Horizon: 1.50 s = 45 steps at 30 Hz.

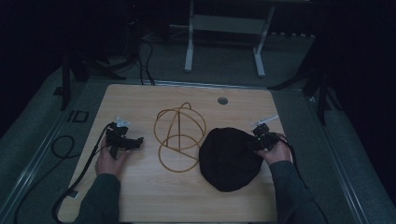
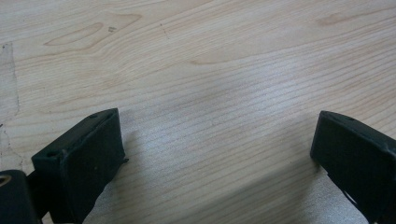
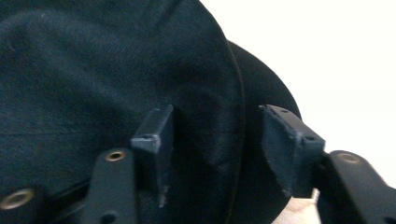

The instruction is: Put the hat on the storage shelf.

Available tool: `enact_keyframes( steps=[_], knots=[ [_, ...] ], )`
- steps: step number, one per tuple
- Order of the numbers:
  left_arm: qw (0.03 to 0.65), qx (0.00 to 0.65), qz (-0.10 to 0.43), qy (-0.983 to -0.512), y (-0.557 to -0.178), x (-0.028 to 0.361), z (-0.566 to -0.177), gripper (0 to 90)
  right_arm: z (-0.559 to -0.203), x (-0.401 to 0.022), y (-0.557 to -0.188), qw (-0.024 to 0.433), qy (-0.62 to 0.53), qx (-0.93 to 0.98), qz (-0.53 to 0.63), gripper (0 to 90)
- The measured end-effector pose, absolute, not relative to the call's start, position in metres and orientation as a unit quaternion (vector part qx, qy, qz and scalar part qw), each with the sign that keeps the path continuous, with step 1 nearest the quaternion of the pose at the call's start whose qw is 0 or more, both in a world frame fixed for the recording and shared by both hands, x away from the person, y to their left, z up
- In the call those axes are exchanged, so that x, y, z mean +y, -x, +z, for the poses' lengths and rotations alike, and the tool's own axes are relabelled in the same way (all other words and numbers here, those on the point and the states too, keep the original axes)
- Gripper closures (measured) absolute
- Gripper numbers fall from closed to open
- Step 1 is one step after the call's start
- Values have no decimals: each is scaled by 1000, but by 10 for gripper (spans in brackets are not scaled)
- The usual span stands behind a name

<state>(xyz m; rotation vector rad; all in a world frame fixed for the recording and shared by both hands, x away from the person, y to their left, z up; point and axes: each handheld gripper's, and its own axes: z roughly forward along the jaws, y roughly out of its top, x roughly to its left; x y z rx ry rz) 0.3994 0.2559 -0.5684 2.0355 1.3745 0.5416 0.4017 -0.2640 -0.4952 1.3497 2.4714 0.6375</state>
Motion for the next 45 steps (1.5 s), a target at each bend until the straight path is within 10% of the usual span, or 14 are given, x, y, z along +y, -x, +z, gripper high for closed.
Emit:
enact_keyframes(
  steps=[19,45],
  knots=[
    [308,520,205,-770,-399,256,-568,22,-496,-250,-411,155,-466,859,144,776],
    [308,520,205,-770,-399,256,-568,22,-477,-271,-421,89,-503,840,184,785]
  ],
)
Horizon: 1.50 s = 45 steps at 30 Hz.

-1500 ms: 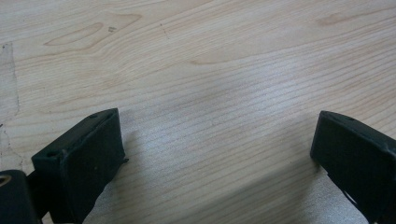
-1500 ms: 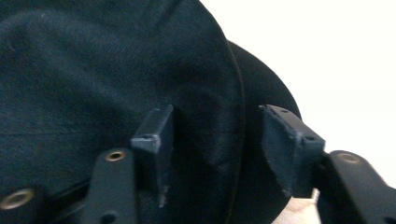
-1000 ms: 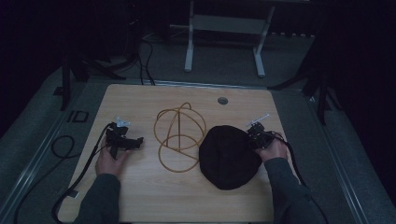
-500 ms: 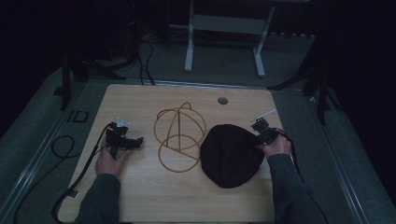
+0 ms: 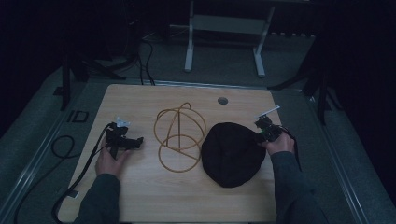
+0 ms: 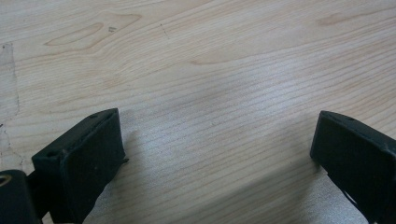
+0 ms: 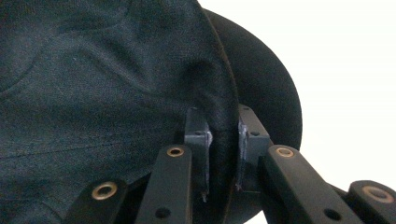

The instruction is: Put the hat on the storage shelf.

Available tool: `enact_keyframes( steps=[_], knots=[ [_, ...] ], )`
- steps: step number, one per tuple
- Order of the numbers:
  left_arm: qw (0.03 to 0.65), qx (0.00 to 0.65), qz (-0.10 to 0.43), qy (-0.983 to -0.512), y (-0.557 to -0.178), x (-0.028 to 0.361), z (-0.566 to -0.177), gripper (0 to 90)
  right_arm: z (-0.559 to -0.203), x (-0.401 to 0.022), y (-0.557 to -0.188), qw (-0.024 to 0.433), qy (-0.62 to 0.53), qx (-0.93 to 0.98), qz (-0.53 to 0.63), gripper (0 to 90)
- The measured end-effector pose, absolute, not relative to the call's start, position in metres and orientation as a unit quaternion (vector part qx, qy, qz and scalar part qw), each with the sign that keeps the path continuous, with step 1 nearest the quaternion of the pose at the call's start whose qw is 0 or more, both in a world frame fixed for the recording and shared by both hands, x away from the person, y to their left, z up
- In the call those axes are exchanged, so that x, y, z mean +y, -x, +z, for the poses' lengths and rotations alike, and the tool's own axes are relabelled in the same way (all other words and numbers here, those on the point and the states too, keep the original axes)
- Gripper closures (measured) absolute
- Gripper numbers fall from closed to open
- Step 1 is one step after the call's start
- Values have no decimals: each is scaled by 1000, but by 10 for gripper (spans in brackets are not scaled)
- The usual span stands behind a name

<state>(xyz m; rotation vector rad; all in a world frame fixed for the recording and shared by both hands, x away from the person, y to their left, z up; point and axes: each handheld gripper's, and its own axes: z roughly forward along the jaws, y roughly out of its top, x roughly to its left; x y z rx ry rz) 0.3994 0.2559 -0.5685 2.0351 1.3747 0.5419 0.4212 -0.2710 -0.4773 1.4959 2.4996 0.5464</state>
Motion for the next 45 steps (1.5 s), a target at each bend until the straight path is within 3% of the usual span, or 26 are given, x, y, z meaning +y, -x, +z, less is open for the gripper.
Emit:
enact_keyframes(
  steps=[45],
  knots=[
    [308,520,205,-770,-399,256,-568,22,-430,-286,-425,61,-505,830,230,784]
  ],
)
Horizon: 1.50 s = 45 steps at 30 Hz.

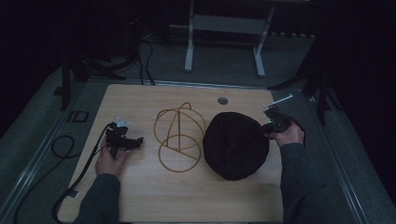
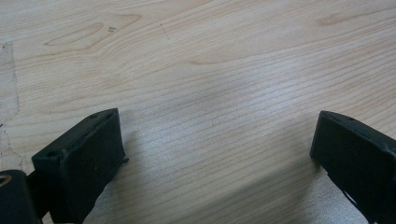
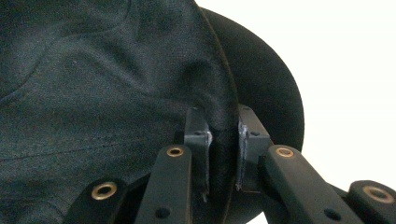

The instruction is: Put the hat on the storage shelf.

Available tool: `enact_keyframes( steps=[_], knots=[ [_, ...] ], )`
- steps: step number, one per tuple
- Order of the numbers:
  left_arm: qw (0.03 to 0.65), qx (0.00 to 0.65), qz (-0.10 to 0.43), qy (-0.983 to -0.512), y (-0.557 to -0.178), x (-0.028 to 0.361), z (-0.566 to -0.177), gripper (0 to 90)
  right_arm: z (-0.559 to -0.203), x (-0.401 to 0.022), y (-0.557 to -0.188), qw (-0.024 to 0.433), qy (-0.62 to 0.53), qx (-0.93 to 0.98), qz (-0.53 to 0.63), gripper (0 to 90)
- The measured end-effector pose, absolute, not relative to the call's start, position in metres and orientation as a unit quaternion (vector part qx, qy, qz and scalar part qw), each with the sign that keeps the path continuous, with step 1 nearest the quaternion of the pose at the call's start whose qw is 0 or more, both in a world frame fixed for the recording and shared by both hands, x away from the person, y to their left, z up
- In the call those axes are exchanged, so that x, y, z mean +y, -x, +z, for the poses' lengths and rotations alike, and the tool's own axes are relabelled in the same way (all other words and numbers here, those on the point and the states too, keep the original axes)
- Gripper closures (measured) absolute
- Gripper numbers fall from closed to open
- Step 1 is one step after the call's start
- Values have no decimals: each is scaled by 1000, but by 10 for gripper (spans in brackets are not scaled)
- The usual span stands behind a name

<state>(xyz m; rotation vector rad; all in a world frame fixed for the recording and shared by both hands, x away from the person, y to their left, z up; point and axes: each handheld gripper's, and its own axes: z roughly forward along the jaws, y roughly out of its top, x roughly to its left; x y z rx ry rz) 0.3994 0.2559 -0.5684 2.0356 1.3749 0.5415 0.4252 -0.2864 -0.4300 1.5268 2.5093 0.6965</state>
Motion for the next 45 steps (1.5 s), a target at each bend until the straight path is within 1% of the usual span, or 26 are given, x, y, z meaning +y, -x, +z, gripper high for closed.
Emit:
enact_keyframes(
  steps=[25,33,41,45],
  knots=[
    [309,521,205,-769,-399,256,-569,22,-391,-281,-425,66,-493,829,254,782],
    [309,521,205,-769,-399,256,-569,22,-383,-284,-427,49,-493,830,257,782],
    [309,521,205,-769,-399,256,-569,23,-375,-287,-429,46,-495,827,262,782],
    [309,521,205,-769,-399,256,-569,22,-370,-288,-430,51,-496,826,262,782]
  ],
)
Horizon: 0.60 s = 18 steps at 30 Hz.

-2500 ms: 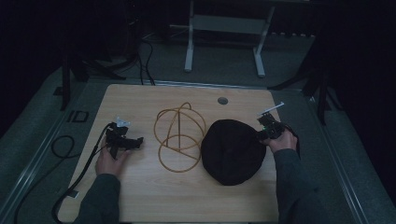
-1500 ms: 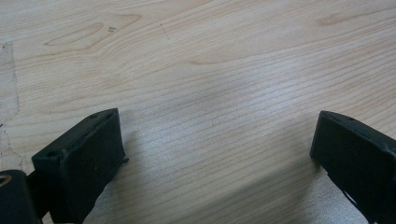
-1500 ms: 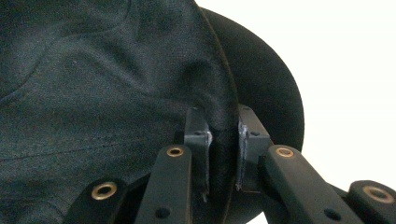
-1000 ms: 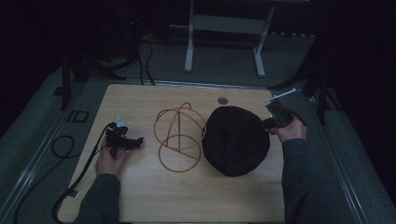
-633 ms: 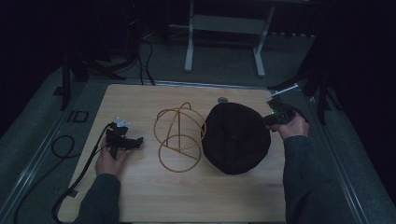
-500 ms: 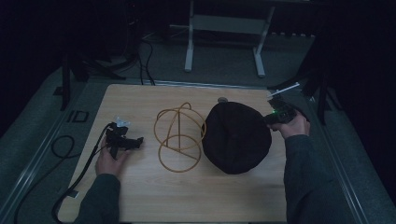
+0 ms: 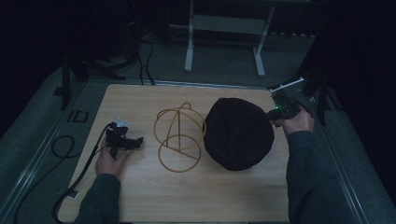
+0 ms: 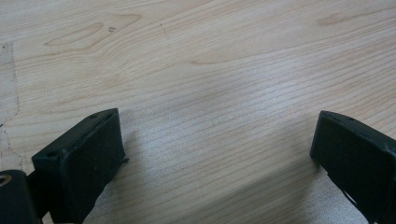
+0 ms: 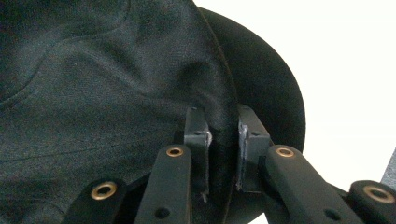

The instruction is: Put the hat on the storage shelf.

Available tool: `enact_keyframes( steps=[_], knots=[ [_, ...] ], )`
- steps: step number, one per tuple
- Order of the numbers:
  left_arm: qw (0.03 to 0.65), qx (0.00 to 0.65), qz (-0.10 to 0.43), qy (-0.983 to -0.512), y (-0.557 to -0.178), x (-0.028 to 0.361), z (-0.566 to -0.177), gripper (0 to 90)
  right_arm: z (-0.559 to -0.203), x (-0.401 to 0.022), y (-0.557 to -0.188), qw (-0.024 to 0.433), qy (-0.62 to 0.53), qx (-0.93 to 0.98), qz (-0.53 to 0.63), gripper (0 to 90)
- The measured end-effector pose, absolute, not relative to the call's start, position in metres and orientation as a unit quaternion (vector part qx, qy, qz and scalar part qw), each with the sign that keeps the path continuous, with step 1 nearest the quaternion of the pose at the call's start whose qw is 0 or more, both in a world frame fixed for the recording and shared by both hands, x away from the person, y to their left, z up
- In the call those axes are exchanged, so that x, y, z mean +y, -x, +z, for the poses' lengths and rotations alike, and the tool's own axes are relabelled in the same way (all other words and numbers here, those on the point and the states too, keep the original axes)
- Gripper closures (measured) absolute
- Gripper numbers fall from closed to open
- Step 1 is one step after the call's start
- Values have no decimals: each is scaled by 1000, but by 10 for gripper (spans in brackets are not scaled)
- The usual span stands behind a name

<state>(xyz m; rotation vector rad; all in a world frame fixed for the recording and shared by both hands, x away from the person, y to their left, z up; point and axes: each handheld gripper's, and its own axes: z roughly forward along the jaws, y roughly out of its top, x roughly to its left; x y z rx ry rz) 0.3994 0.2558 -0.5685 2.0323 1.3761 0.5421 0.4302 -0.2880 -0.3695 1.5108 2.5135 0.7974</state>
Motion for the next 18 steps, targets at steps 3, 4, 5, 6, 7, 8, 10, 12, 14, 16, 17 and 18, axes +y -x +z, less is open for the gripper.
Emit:
enact_keyframes(
  steps=[3,4,5,6,7,8,10,12,14,16,17,18],
  knots=[
    [309,521,205,-769,-399,256,-569,23,-366,-290,-431,54,-497,825,262,782],
    [309,521,205,-769,-399,256,-569,23,-364,-291,-431,55,-498,824,263,782],
    [309,521,205,-769,-399,256,-569,22,-363,-292,-431,56,-499,824,263,781],
    [309,521,205,-769,-399,256,-569,22,-362,-293,-431,56,-499,823,264,781],
    [309,521,205,-769,-399,256,-569,22,-361,-295,-431,56,-501,822,264,781],
    [309,521,205,-769,-399,256,-569,23,-360,-297,-431,57,-501,822,266,782],
    [309,521,205,-769,-399,256,-569,22,-357,-299,-431,56,-504,819,268,781],
    [309,521,205,-769,-399,256,-569,23,-354,-302,-430,56,-505,817,273,781],
    [309,521,205,-769,-399,256,-568,22,-351,-304,-430,56,-505,815,277,782],
    [308,521,205,-769,-399,256,-568,22,-348,-305,-430,56,-506,814,280,782],
    [309,521,205,-769,-399,256,-568,22,-347,-305,-430,55,-506,814,280,782],
    [309,521,205,-769,-399,256,-568,23,-344,-305,-431,55,-505,815,280,781]
  ],
)
